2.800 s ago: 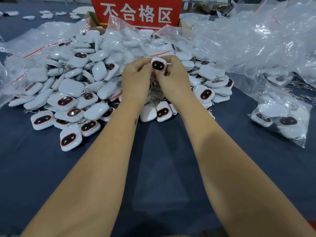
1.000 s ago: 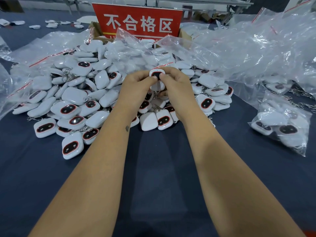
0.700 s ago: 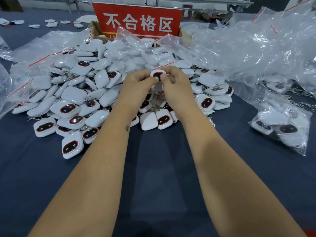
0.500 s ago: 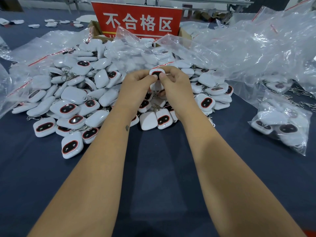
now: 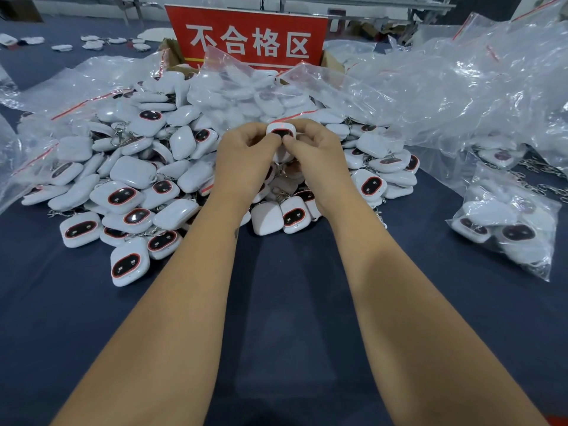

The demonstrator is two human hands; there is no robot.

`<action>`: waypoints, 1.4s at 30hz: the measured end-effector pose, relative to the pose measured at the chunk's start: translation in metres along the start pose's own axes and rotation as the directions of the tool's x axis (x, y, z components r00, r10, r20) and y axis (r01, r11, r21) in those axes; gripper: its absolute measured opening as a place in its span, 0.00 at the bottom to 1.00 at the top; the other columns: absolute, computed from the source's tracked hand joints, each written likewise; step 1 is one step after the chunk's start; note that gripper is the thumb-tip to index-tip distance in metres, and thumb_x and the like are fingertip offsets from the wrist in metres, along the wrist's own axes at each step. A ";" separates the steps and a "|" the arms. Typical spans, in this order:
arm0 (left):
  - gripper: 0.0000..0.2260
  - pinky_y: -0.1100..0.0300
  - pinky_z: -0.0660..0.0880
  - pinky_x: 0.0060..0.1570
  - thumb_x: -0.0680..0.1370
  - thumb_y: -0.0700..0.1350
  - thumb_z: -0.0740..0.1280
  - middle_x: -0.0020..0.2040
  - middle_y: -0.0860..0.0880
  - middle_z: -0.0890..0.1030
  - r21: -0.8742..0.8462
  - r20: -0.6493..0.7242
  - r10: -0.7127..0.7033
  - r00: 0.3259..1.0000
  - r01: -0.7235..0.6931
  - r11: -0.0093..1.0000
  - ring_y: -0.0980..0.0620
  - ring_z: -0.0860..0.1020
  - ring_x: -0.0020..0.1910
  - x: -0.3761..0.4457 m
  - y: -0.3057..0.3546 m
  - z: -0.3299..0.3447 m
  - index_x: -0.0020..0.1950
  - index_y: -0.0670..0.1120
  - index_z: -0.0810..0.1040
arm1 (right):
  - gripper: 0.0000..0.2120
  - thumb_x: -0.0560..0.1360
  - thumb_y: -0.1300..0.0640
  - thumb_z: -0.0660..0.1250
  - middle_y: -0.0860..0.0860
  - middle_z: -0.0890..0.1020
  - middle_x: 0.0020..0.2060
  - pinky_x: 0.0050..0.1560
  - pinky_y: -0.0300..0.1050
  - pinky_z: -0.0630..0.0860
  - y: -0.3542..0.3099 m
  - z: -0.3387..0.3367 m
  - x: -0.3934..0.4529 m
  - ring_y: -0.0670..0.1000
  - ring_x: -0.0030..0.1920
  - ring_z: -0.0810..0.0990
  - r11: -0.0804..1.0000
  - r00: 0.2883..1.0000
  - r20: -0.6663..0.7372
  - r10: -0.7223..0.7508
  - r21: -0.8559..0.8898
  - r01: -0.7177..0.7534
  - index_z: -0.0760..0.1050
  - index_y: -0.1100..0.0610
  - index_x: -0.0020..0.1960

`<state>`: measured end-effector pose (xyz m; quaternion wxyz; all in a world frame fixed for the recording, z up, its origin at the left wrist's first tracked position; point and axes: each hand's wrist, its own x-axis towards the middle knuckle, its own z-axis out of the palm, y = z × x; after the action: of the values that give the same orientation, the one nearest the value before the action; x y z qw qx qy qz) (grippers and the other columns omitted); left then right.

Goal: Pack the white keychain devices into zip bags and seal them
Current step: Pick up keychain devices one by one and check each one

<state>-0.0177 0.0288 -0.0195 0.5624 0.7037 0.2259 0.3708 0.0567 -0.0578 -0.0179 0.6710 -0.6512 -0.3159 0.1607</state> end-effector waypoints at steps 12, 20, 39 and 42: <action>0.13 0.67 0.72 0.33 0.74 0.40 0.69 0.41 0.55 0.81 0.167 -0.181 0.095 0.979 -0.064 0.984 0.62 0.78 0.34 0.003 -0.005 -0.002 0.51 0.56 0.71 | 0.04 0.79 0.67 0.64 0.60 0.84 0.42 0.37 0.46 0.82 -0.016 -0.004 0.003 0.59 0.39 0.85 0.876 0.982 -0.173 0.074 0.483 0.019 0.73 0.60 0.49; 0.06 0.57 0.76 0.36 0.76 0.46 0.65 0.32 0.53 0.78 0.348 0.005 0.028 1.000 -0.028 0.937 0.56 0.77 0.32 0.002 -0.005 0.001 0.47 0.49 0.82 | 0.08 0.79 0.70 0.61 0.68 0.80 0.51 0.55 0.53 0.82 -0.014 -0.001 0.001 0.54 0.42 0.83 0.905 0.979 -0.195 0.057 0.425 0.032 0.68 0.59 0.52; 0.05 0.63 0.72 0.35 0.77 0.42 0.65 0.34 0.58 0.76 -0.056 -0.186 0.210 0.960 -0.224 0.973 0.58 0.73 0.31 -0.008 0.012 0.002 0.43 0.51 0.74 | 0.10 0.76 0.58 0.70 0.45 0.78 0.43 0.44 0.32 0.71 -0.002 0.004 -0.004 0.39 0.40 0.74 0.948 0.964 -0.148 -0.223 -0.264 0.178 0.81 0.48 0.56; 0.04 0.65 0.72 0.34 0.76 0.43 0.66 0.33 0.57 0.76 -0.024 -0.150 0.308 0.940 -0.315 0.949 0.59 0.74 0.30 -0.010 0.015 0.002 0.45 0.52 0.75 | 0.13 0.78 0.60 0.69 0.44 0.71 0.28 0.37 0.34 0.70 -0.001 0.005 -0.002 0.41 0.29 0.69 0.936 0.971 -0.100 -0.217 -0.305 0.177 0.82 0.50 0.61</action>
<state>-0.0238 0.0162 -0.0080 0.4955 0.6884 0.1428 0.5102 0.0517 -0.0554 -0.0172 0.5987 -0.7180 -0.3549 0.0003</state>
